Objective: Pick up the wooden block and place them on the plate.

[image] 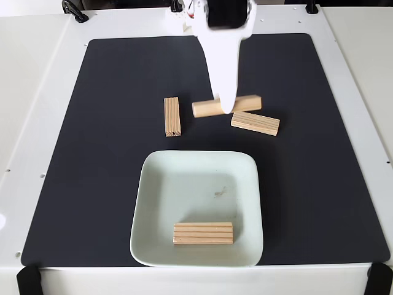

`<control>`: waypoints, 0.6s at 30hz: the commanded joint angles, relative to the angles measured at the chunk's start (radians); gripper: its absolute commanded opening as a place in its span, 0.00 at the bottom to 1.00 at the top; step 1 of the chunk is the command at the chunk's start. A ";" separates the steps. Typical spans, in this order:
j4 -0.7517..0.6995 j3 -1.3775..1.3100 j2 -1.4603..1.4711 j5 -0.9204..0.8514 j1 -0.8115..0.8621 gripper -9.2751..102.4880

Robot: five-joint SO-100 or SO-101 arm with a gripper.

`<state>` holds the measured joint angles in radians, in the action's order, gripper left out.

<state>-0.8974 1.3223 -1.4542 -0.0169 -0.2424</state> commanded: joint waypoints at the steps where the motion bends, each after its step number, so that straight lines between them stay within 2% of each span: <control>1: -0.006 -0.313 0.201 0.014 0.032 0.08; 9: -0.006 -0.759 0.566 0.014 0.067 0.08; 18: 0.006 -0.865 0.687 0.014 0.067 0.08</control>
<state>-0.9020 0.5093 -0.7532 -0.0107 -0.1795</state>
